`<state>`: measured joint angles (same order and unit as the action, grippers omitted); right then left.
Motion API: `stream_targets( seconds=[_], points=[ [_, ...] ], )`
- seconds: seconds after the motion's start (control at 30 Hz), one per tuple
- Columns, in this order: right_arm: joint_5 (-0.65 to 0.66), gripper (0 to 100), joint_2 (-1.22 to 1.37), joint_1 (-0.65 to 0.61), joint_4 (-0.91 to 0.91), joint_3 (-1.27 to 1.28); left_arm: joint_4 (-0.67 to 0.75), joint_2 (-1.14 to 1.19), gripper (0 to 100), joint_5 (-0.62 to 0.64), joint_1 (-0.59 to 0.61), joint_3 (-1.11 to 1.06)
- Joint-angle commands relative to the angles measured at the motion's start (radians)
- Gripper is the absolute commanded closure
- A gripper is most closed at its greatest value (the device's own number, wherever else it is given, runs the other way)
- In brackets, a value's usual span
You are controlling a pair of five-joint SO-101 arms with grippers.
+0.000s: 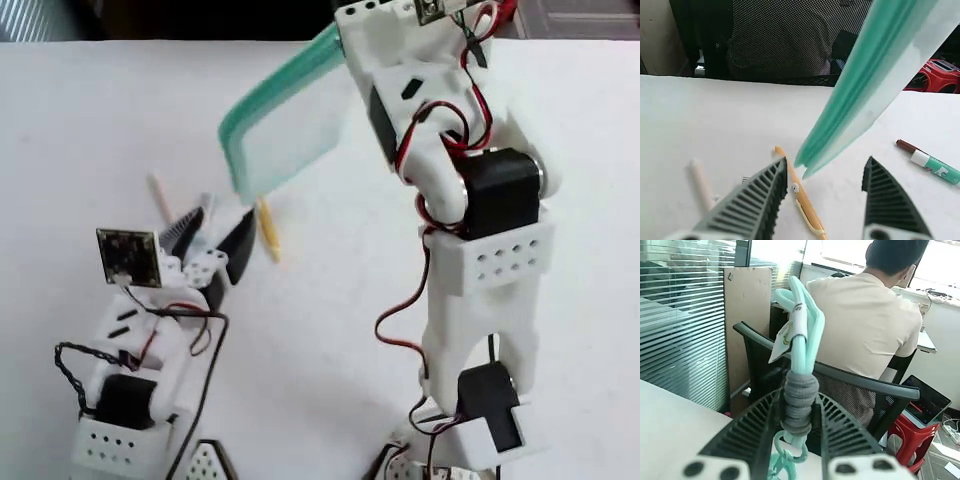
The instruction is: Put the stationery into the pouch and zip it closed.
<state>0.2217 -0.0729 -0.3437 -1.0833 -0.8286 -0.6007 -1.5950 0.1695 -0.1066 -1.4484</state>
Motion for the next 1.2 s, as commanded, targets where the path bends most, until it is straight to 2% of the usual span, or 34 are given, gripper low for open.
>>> stream_targets(
  seconds=[0.0, 0.43, 0.5, 0.6, 0.7, 0.8, 1.0, 1.17],
  points=[
    [0.012, 97.7, -0.007, 0.012, -0.038, -0.006, 0.018, -0.007, 75, -0.003, -0.012, 0.006],
    [0.011, 97.8, -0.015, 0.008, -0.170, -0.014, 0.021, -0.007, 75, -0.002, -0.013, 0.014],
    [0.011, 97.8, -0.015, 0.008, -0.185, -0.015, 0.017, -0.005, 74, -0.006, -0.053, 0.023],
    [0.011, 97.8, -0.016, 0.010, -0.193, -0.017, -0.098, -0.002, 69, -0.009, -0.142, 0.064],
    [0.011, 97.9, -0.016, 0.010, -0.208, -0.017, -0.155, -0.001, 67, -0.100, -0.209, 0.074],
    [0.002, 98.1, -0.016, 0.010, -0.231, -0.017, -0.157, 0.001, 70, -0.203, -0.237, 0.072],
    [-0.203, 98.1, -0.027, 0.010, -0.298, -0.018, -0.157, 0.001, 78, -0.252, -0.237, 0.081],
    [-0.361, 98.1, -0.082, 0.008, -0.363, -0.015, -0.152, 0.059, 79, -0.250, -0.232, 0.115]
  ],
)
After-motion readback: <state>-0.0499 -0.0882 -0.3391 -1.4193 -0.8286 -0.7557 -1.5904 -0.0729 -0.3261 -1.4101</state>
